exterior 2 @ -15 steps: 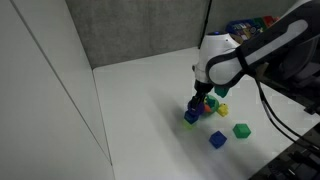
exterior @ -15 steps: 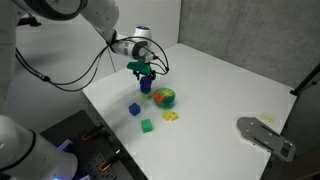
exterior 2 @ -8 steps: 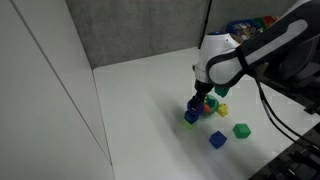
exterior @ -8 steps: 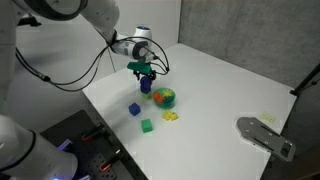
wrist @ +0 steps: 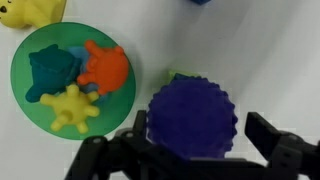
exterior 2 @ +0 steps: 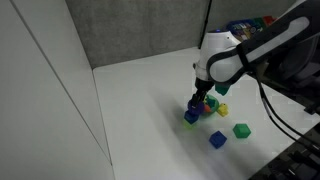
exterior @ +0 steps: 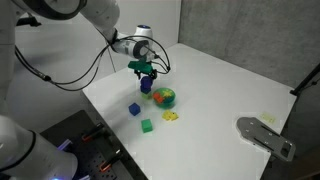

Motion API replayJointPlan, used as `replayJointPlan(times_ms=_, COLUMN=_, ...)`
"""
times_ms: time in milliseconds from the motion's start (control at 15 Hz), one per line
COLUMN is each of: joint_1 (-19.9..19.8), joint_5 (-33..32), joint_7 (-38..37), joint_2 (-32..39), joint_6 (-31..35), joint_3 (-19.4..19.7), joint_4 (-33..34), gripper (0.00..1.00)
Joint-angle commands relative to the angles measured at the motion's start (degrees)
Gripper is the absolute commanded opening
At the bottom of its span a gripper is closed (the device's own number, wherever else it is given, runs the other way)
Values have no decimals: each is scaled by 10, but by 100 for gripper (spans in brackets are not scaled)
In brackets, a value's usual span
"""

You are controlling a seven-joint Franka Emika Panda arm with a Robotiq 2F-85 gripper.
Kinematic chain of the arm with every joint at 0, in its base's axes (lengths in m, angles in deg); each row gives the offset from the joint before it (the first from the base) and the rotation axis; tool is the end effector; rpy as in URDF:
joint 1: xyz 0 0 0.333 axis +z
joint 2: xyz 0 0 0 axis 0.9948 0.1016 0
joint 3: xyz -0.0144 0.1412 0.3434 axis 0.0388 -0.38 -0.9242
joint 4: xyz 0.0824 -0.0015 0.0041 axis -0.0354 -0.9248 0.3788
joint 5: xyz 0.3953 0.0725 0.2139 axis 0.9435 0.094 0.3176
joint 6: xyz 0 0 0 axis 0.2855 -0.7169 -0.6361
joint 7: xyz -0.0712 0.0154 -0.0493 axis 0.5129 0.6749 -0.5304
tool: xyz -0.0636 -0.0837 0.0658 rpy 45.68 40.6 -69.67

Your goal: Remove the purple ball from the green bowl and put it on top of the blue block that is stacked on the light green block

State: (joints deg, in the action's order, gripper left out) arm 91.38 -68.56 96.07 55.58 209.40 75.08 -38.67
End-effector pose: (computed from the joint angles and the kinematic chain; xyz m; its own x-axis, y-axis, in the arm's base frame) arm 0.6579 0.1706 0.1554 0.9158 0.3995 -0.0420 0.3975 -0.9163 -0.0480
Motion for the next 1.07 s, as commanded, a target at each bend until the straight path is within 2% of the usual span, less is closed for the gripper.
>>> replayJointPlan(times_ms=0, joint_1=-9, joint_5=2, joint_7=18, joint_2=-15, joint_6=-1, joint_3=-5, joint_4=-4, gripper=100)
replayJointPlan(times_ms=667, joint_1=-12, joint_5=7, joint_7=13, joint_2=-46, joint_6=-13, joint_3=-5, joint_4=-9, gripper=100)
replayJointPlan(times_ms=1000, joint_1=-17, joint_5=11, joint_7=-4, joint_2=-93, joint_6=-63, joint_3=4, joint_4=-16, gripper=100)
